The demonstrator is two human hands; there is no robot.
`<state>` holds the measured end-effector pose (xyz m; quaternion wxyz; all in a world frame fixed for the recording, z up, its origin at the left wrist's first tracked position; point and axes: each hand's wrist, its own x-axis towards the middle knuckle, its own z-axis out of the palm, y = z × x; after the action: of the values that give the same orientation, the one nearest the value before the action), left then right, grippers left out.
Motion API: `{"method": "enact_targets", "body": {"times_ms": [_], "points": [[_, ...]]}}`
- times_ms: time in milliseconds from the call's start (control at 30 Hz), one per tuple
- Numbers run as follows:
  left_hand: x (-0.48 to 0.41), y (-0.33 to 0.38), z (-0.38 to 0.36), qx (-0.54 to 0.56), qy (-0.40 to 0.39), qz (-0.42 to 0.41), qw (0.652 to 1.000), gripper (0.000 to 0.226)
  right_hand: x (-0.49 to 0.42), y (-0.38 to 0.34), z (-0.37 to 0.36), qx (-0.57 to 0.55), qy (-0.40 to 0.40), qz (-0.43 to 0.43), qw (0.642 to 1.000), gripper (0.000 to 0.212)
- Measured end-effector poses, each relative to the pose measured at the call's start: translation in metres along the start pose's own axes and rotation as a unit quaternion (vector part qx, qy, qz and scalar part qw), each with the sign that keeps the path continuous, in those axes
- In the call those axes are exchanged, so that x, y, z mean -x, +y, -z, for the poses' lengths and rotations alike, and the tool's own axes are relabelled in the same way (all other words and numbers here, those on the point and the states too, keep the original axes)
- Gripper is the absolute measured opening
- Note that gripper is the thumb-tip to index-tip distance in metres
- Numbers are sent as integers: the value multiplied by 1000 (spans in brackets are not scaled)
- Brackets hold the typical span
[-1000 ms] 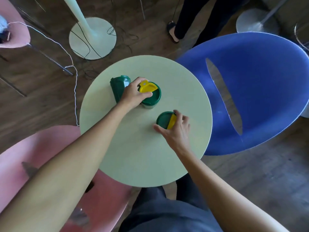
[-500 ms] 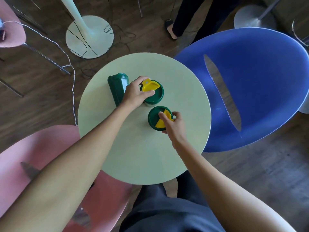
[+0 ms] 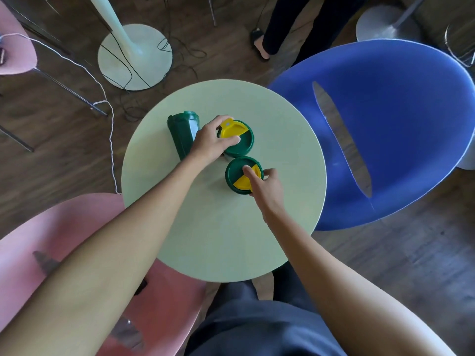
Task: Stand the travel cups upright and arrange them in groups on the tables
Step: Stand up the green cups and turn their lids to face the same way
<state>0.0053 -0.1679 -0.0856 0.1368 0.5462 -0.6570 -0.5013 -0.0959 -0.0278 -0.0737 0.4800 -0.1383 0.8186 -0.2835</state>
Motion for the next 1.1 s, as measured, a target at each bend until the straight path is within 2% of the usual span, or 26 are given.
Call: {"method": "enact_targets", "body": {"times_ms": [100, 133, 167, 233, 267, 300, 333, 400, 467, 533, 600, 667, 767, 833, 967, 1100], "points": [[2, -2, 3, 8, -23, -3, 1000, 53, -3, 0, 1, 7, -9, -3, 1000, 61], [3, -5, 4, 14, 15, -3, 1000, 51, -6, 0, 1, 8, -14, -2, 1000, 60], [2, -10, 7, 10, 98, -3, 995, 48, -8, 1, 1, 8, -18, -2, 1000, 60], [-2, -20, 17, -43, 301, 23, 952, 46, -13, 2, 3, 10, -25, -1, 1000, 65], [-6, -22, 25, -62, 370, 69, 924, 48, -15, 4, 3, 10, -25, 1, 1000, 67], [-12, -24, 33, -55, 399, 127, 906, 54, -16, 5, 4, 9, -24, 5, 1000, 67], [-19, -27, 41, -25, 387, 188, 902, 63, -17, 8, 3, 6, -23, 10, 1000, 67], [-35, -40, 53, 46, 291, 277, 914, 86, -19, 12, 2, -3, -22, 15, 1000, 68], [-46, -53, 60, 105, 190, 306, 927, 104, -20, 16, -1, -11, -18, 19, 1000, 69], [-52, -58, 63, 134, 127, 300, 936, 96, -20, 17, -1, -14, -10, 24, 1000, 69], [-53, -56, 64, 130, 128, 276, 944, 71, -20, 16, -2, -15, -5, 25, 1000, 69], [-49, -54, 62, 133, 164, 248, 945, 59, -19, 16, -2, -17, -3, 30, 999, 67], [-23, -48, 53, 113, 250, 177, 945, 57, -16, 16, -3, -26, -3, 31, 999, 67], [5, -46, 41, 78, 278, 112, 951, 59, -14, 15, -3, -32, -3, 26, 999, 65], [56, -60, 18, 1, 276, -10, 961, 65, -10, 10, -2, -39, -18, 14, 999, 68], [85, -69, 9, -18, 252, -49, 966, 57, -9, 8, 0, -33, -29, 11, 999, 65]]}}
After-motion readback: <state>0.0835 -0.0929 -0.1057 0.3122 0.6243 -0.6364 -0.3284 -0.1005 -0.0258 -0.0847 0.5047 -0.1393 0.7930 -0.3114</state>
